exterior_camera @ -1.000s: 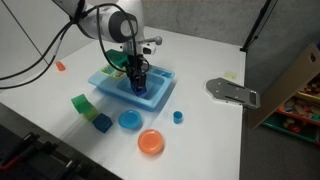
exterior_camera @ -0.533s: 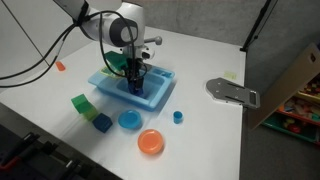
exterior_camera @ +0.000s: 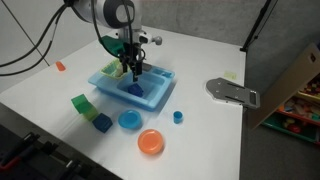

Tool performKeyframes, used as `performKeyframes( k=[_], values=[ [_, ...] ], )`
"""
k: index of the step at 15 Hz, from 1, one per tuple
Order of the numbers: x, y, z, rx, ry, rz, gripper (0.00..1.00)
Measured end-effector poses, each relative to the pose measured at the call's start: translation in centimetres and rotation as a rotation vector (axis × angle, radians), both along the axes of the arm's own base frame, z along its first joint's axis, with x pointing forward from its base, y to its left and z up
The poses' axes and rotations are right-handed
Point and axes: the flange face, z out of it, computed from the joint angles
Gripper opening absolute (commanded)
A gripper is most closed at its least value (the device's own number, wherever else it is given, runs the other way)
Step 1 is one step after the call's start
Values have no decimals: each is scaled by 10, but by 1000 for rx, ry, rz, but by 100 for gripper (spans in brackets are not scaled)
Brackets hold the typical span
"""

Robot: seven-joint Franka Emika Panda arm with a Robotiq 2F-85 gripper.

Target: Put the blue block into the sink

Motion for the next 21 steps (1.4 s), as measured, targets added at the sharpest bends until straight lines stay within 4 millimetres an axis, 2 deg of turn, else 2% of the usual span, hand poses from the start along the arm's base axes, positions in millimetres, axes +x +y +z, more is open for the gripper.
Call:
performKeyframes(
  k=[6,10,16,21],
  values=[
    [-1,7,79,2,13,25,100],
    [-11,17,143,-26,25,76,100],
    [-46,31,242,-12,41,158,100],
    [-80,34,308,-22,-3,258,100]
  ],
)
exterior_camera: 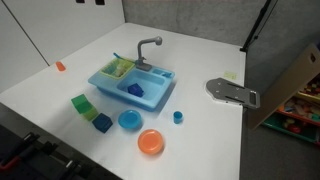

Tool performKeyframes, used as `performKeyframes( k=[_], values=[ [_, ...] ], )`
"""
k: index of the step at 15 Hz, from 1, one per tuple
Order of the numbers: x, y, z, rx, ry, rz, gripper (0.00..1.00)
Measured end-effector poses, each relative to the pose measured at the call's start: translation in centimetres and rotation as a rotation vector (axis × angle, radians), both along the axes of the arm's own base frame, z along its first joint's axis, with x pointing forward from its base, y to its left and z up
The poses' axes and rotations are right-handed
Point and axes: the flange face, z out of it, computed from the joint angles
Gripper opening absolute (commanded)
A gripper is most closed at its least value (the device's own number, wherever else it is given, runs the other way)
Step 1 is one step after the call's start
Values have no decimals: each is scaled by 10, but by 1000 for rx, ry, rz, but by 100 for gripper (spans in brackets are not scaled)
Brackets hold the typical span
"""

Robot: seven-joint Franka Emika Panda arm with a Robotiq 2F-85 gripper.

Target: Put the blue block into the sink

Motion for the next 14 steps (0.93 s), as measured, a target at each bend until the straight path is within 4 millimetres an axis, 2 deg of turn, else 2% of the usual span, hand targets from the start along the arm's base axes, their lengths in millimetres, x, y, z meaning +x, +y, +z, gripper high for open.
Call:
performKeyframes(
  k=[3,7,10,14],
  values=[
    [-25,-2,30,13,-40,41,100],
    [-60,-9,55,21,-69,47,100],
    [-83,-15,68,25,-82,40,100],
    [-108,-21,73,31,-96,42,100]
  ],
)
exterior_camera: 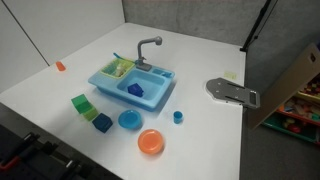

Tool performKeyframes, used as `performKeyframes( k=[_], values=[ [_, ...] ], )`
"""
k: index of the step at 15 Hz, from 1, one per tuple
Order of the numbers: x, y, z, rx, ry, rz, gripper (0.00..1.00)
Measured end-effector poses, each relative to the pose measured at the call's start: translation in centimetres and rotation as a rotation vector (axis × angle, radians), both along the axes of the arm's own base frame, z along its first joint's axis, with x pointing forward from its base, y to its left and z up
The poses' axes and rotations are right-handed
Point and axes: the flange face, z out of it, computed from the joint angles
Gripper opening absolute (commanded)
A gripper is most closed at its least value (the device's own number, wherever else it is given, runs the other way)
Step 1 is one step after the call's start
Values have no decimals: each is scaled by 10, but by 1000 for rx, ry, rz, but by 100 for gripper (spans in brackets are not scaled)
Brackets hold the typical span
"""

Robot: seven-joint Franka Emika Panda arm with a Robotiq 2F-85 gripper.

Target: Put the blue block into the sink

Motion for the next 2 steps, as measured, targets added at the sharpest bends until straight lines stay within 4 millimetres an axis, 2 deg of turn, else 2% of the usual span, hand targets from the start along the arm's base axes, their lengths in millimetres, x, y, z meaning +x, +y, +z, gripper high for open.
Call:
performKeyframes(
  k=[2],
  values=[
    [-7,-1,-1,3,2,7,100]
  ],
)
